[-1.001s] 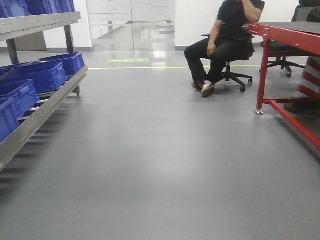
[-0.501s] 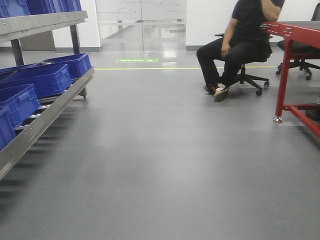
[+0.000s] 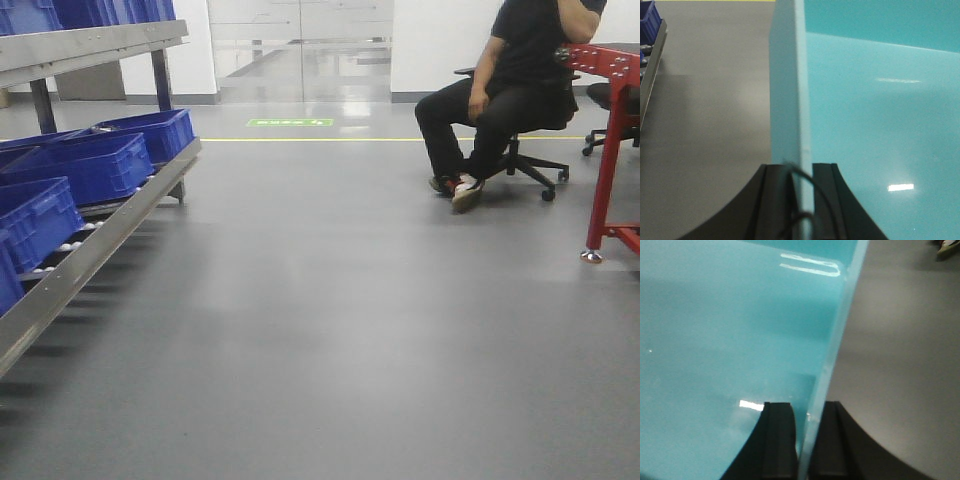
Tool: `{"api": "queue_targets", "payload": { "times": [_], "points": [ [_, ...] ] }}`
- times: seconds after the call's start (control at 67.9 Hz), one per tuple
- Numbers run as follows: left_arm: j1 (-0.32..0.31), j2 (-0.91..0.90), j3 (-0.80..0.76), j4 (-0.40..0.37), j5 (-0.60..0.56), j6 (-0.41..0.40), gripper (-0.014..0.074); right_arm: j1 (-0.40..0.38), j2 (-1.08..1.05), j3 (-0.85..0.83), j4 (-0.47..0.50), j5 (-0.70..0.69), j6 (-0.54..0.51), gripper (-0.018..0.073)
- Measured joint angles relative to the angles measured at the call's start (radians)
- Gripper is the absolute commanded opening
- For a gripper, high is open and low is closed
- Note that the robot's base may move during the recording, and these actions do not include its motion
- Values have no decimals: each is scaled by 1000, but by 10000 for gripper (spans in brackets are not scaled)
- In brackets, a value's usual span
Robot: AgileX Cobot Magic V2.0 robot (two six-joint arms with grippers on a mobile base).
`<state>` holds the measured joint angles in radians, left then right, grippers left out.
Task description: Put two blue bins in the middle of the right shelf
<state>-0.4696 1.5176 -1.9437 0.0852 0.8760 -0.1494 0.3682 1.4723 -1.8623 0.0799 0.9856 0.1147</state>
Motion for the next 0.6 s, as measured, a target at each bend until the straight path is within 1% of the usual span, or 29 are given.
{"api": "queue_targets", "payload": {
  "times": [0.604],
  "points": [
    [0,0,0,2,-6,0,-111,0,0,0,-2,-6,0,-153]
  ]
}}
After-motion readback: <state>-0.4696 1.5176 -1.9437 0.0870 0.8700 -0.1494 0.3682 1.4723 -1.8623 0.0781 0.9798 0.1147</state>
